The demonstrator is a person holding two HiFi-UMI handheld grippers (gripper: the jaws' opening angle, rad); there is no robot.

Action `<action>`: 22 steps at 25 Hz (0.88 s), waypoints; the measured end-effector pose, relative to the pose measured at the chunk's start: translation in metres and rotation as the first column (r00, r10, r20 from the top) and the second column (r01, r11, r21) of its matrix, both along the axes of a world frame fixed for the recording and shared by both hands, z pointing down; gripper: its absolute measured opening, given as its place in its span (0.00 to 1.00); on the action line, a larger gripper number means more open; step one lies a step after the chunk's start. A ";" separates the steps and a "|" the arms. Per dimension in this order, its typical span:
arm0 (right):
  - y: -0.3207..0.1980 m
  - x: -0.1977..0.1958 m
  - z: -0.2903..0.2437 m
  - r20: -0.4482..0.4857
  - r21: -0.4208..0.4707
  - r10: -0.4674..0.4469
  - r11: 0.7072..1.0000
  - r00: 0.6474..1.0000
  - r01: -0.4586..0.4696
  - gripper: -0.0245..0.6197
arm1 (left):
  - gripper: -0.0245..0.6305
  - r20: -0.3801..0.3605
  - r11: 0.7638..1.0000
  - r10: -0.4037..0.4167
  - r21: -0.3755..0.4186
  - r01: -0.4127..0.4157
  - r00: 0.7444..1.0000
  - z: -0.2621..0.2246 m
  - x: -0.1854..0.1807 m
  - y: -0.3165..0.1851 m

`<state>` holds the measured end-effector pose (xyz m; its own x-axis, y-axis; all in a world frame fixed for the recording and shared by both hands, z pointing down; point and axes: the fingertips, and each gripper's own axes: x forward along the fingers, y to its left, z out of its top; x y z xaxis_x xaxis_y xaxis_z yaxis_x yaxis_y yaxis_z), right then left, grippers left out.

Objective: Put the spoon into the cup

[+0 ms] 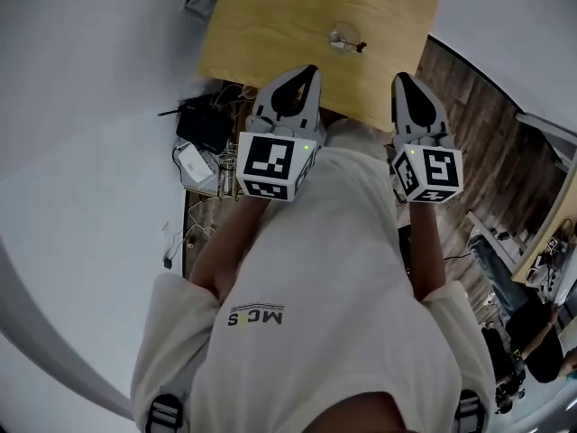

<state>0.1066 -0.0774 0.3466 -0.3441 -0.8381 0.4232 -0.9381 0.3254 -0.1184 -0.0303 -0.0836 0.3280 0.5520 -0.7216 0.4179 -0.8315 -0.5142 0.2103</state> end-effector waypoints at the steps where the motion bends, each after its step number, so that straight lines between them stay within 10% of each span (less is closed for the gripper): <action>1: 0.001 0.001 -0.006 0.010 0.008 0.002 1.000 1.000 -0.002 0.10 | 0.05 -0.003 1.000 0.001 0.010 -0.001 1.000 -0.005 0.000 0.000; 22: 0.025 -0.016 -0.056 0.018 0.125 -0.083 0.989 0.996 0.080 0.10 | 0.05 -0.016 0.997 0.019 0.075 -0.018 1.000 -0.038 -0.005 0.015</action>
<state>0.0906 -0.0526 0.2911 -0.4221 -0.8521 0.3093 -0.9052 0.4144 -0.0939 -0.0348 -0.0686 0.2904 0.5718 -0.7401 0.3541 -0.8185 -0.5442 0.1842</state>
